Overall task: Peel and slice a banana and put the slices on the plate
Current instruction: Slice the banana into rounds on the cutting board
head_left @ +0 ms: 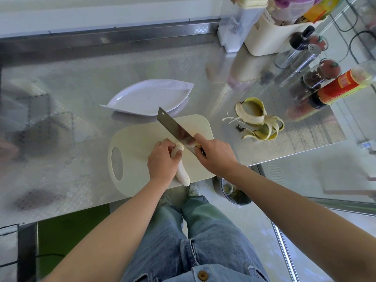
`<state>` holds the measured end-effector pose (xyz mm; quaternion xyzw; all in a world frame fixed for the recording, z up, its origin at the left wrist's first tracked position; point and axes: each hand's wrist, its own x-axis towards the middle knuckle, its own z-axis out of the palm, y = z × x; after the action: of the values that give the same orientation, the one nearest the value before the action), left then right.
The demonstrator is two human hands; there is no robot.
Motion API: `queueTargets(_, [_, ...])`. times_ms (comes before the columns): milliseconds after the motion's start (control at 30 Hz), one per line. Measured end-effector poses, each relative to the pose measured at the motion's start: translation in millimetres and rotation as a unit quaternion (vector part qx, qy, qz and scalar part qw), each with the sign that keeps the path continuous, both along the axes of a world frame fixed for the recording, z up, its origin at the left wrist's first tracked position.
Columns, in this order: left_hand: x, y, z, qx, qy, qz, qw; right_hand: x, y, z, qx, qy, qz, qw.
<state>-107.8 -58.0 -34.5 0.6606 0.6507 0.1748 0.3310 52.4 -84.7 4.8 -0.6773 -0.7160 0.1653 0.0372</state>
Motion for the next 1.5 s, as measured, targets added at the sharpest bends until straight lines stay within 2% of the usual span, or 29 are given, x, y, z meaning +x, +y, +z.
queueTargets(567, [0, 1, -1, -0.017, 0.0, 0.0, 1.0, -6, -2, -17, -0.05, -0.028, 0.012, 0.998])
queueTargets(867, [0, 1, -1, -0.007, 0.008, -0.005, 1.0, -3, -1, -3, 0.01, 0.002, 0.002, 1.0])
queueTargets(1300, [-1, 1, 0, -0.011, -0.007, -0.004, 1.0, -11, 1, -6, -0.036, -0.036, 0.023, 0.998])
queueTargets(1500, [-2, 0, -1, -0.021, -0.008, -0.004, 1.0, -18, 0, -10, -0.068, -0.041, 0.001, 0.997])
